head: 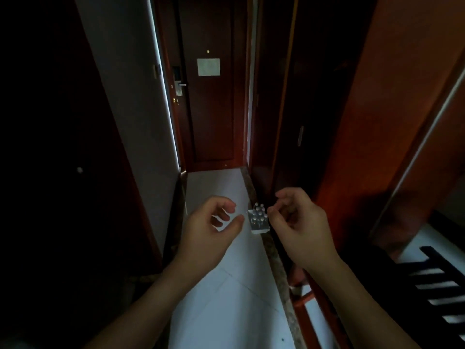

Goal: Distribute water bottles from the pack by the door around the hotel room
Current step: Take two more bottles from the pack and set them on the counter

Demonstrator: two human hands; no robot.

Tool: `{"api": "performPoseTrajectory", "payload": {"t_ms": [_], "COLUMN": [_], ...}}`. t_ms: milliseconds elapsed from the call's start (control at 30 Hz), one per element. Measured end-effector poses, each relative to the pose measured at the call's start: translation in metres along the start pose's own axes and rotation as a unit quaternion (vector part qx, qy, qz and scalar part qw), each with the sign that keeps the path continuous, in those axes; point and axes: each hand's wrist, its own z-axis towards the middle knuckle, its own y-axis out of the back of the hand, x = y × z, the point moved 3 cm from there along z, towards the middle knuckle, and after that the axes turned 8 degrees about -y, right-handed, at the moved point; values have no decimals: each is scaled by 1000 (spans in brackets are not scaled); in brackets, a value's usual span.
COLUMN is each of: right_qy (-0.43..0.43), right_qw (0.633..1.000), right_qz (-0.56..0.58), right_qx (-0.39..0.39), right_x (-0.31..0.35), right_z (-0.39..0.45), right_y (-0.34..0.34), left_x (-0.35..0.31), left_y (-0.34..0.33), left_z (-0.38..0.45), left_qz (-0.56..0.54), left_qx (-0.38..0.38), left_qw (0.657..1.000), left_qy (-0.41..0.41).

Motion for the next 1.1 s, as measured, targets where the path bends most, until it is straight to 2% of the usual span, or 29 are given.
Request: {"api": "performPoseTrajectory", "payload": {"t_ms": [267, 467, 633, 867, 1100], "right_qy": [-3, -12, -8, -41, -72], "right_qw": [999, 998, 997, 997, 996], "right_qz": [-21, 9, -14, -44, -42], "right_qx": [33, 54, 79, 52, -30], "right_x": [-44, -66, -91, -120, -161], "right_z": [177, 273, 363, 508, 638], "right_y": [-20, -79, -144, -234, -267], "left_x": [66, 126, 211, 345, 429], "left_y": [-37, -40, -36, -35, -81], "left_z": [149, 225, 303, 442, 591], "left_qz": [-10, -8, 4, 6, 10], "left_qx": [1, -25, -27, 22, 105], "left_qw": [1000, 1000, 1000, 999, 994], "left_qy": [-15, -3, 3, 23, -40]}}
